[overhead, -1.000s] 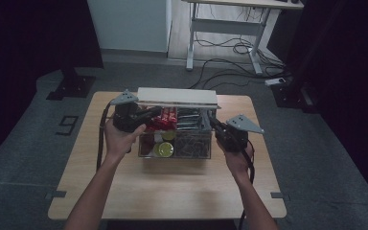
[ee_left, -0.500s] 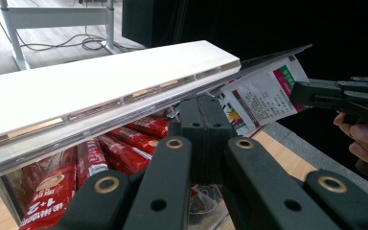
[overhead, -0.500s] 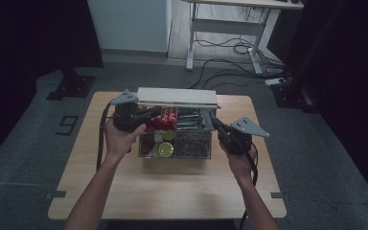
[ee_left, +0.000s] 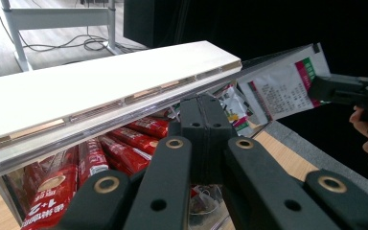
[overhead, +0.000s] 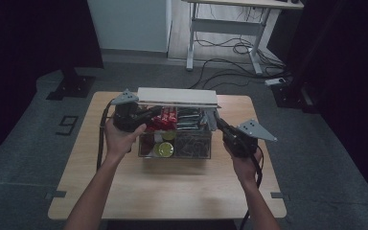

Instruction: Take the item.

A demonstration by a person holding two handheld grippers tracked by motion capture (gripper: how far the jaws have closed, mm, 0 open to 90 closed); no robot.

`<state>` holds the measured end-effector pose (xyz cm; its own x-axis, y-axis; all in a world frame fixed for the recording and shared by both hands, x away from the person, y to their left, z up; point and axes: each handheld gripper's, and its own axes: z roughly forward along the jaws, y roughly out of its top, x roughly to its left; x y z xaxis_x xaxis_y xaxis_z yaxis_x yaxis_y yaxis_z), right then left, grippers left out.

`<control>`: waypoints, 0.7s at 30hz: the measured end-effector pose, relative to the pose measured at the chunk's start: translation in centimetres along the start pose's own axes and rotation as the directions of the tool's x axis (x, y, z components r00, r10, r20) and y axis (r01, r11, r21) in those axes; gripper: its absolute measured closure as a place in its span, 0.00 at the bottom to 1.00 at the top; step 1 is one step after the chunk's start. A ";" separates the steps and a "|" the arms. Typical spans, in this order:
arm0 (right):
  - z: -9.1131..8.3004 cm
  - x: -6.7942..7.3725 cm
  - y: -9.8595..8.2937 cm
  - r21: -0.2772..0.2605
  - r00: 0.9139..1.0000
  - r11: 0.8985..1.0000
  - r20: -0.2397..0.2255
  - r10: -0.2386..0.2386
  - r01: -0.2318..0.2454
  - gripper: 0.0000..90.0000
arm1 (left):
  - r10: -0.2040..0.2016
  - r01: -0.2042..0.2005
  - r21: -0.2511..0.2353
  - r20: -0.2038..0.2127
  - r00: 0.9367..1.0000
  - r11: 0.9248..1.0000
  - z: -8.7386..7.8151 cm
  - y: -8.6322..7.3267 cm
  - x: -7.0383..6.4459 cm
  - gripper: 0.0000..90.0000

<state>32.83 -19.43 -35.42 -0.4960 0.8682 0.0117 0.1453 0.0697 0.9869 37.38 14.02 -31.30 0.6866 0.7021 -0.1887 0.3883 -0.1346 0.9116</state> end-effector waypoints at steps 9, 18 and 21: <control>-1.1 -0.5 0.1 -0.021 1.000 1.000 0.012 0.004 -0.004 0.99 | 0.002 -0.002 0.003 0.001 1.000 1.000 0.0 0.0 0.0 1.00; -2.0 -1.1 -0.3 -0.030 1.000 0.999 0.026 0.013 -0.012 0.99 | 0.001 -0.001 0.004 0.001 1.000 1.000 0.0 -0.1 0.0 1.00; -2.5 -1.3 -0.4 -0.035 0.999 0.999 0.031 0.017 -0.016 0.99 | -0.001 0.001 0.003 0.001 1.000 1.000 0.0 -0.1 0.0 1.00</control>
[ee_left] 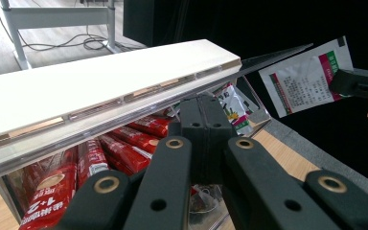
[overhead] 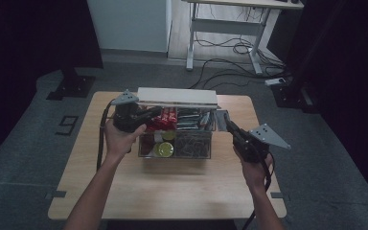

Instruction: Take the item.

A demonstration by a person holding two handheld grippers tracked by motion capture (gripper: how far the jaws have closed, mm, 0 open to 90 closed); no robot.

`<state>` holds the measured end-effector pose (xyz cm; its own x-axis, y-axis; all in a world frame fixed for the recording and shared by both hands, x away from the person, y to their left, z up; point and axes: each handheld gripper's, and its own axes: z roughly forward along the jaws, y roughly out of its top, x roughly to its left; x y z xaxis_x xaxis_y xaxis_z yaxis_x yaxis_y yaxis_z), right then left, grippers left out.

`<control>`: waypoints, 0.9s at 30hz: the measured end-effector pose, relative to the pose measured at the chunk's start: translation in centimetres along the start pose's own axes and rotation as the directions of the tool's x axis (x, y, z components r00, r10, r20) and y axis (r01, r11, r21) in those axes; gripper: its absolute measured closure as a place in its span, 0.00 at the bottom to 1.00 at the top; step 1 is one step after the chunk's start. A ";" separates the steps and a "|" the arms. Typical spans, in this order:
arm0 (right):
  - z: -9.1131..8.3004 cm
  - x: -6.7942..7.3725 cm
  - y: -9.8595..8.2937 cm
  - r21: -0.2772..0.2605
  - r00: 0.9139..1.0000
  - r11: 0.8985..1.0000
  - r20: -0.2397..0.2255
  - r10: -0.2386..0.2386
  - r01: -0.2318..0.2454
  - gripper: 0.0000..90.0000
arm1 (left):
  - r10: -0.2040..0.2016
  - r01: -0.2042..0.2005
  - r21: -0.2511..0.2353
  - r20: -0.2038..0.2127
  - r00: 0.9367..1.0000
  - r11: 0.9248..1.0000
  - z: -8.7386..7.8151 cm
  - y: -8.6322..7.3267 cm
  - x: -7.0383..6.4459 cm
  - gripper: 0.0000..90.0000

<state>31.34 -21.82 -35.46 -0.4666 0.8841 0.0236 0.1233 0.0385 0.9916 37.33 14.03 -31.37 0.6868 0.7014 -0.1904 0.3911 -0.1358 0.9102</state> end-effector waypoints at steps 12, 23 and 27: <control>-1.2 -1.1 -0.6 -0.001 1.000 1.000 0.024 0.015 -0.015 0.99 | 0.003 -0.003 0.002 -0.001 1.000 1.000 0.0 0.0 0.0 1.00; -2.2 -2.4 -1.6 0.010 0.998 0.999 0.057 0.032 -0.032 0.99 | 0.004 -0.004 0.002 -0.002 1.000 1.000 0.0 0.0 0.0 1.00; -2.2 -2.9 -2.2 0.024 0.997 0.999 0.066 0.039 -0.041 0.99 | 0.004 -0.004 0.002 -0.002 1.000 1.000 0.0 0.0 0.0 1.00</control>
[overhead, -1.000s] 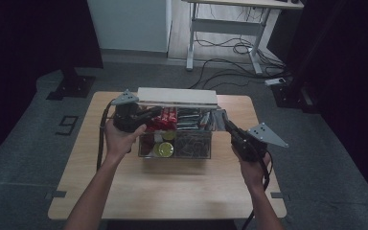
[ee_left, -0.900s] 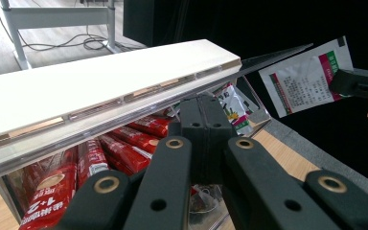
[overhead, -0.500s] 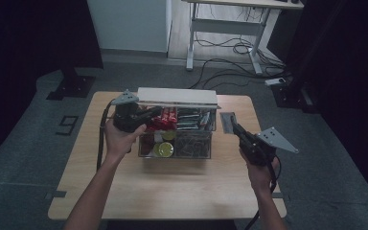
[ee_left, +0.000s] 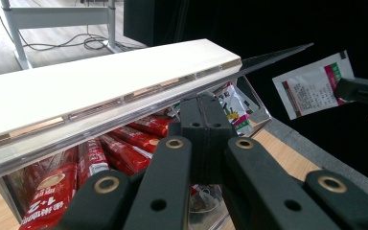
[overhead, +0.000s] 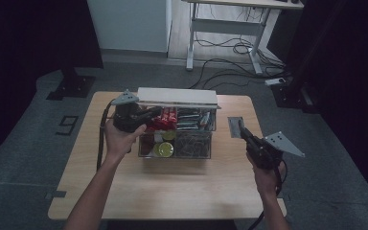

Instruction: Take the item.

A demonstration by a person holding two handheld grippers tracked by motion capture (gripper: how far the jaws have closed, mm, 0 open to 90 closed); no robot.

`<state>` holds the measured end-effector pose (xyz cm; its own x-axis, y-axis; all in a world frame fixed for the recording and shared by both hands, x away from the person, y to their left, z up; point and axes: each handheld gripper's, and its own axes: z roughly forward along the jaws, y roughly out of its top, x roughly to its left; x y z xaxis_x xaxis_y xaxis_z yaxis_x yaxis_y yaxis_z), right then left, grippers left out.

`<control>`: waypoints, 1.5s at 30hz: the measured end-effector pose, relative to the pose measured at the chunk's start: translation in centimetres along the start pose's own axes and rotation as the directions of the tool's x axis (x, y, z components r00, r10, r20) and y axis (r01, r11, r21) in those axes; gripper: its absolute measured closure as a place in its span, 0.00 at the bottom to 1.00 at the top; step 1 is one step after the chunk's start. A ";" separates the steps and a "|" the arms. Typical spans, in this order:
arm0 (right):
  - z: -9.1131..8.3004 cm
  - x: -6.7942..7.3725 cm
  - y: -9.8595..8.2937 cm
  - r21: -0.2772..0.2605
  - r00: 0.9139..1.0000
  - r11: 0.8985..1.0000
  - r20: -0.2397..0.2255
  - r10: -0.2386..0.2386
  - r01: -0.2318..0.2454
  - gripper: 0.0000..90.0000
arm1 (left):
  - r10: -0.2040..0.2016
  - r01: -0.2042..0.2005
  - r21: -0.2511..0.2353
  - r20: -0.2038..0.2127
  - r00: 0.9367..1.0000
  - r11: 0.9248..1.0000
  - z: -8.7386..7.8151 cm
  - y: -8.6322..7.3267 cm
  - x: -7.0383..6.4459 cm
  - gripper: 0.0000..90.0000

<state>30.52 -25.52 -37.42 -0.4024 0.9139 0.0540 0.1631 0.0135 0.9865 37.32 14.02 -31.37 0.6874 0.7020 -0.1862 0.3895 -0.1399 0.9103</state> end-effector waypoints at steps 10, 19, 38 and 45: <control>0.4 -1.1 -1.8 0.043 1.000 0.999 0.022 0.020 -0.021 0.99 | -0.002 0.002 0.001 -0.001 1.000 1.000 0.0 -0.1 -0.1 1.00; 1.2 -2.0 -3.7 0.085 0.998 0.995 0.037 0.049 -0.052 0.99 | -0.003 0.003 0.001 -0.001 1.000 1.000 0.0 -0.1 -0.1 1.00; 2.9 -2.9 -7.2 0.161 0.994 0.982 0.055 0.093 -0.101 0.99 | 0.000 0.000 0.001 -0.003 1.000 1.000 0.0 -0.2 -0.1 1.00; 3.5 -2.9 -8.4 0.190 0.993 0.975 0.060 0.104 -0.114 0.99 | 0.000 0.000 0.002 -0.003 1.000 1.000 0.0 -0.2 -0.1 1.00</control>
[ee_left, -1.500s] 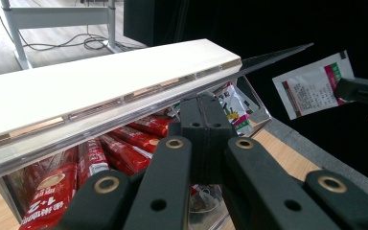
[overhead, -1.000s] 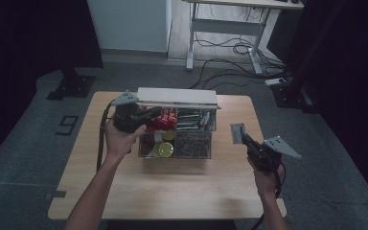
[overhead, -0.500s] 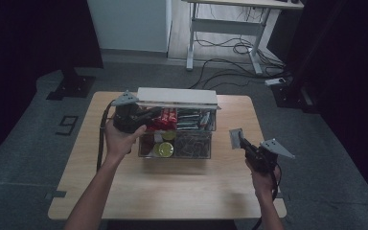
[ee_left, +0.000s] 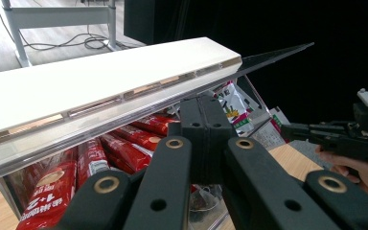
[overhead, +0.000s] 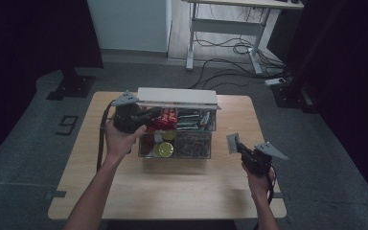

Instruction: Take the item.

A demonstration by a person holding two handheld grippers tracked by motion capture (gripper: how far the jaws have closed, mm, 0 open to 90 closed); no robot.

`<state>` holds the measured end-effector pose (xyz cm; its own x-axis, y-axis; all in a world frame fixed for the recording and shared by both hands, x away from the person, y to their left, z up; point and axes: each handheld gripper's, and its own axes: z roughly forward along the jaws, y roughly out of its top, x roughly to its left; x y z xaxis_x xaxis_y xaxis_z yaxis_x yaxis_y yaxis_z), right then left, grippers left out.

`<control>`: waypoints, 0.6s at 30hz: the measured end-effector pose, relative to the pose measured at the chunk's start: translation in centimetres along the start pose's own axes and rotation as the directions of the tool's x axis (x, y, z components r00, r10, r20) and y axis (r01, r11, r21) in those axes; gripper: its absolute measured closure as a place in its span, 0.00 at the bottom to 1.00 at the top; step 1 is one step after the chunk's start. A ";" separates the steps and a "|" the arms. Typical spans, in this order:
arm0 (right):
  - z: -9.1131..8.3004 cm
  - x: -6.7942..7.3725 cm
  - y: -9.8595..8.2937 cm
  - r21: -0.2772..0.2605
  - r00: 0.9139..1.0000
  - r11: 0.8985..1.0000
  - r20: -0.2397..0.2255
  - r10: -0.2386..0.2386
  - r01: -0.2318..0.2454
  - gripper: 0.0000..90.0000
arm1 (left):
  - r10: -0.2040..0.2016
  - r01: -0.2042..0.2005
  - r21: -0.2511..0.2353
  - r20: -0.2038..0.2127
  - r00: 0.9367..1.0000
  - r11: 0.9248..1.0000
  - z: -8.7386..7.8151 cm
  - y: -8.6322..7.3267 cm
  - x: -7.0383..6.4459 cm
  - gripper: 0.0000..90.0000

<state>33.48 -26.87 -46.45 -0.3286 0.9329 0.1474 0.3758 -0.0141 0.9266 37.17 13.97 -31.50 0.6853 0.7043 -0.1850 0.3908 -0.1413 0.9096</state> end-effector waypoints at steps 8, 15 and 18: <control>1.0 -0.4 -1.2 0.037 1.000 0.999 0.005 0.015 -0.015 0.99 | 0.000 0.000 0.000 -0.001 1.000 1.000 0.0 0.0 0.0 1.00; 2.5 -1.5 -3.1 0.101 0.999 0.994 0.031 0.035 -0.038 0.99 | 0.002 -0.002 0.001 -0.001 1.000 1.000 0.0 0.0 0.0 1.00; 2.9 -2.2 -3.6 0.121 0.998 0.991 0.047 0.046 -0.052 0.99 | 0.001 -0.001 0.000 -0.001 1.000 1.000 0.0 0.0 0.0 1.00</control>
<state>35.39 -27.78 -51.12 -0.2701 0.9470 0.1739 0.4942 -0.0186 0.8692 37.15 13.98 -31.52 0.6853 0.7046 -0.1841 0.3900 -0.1416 0.9099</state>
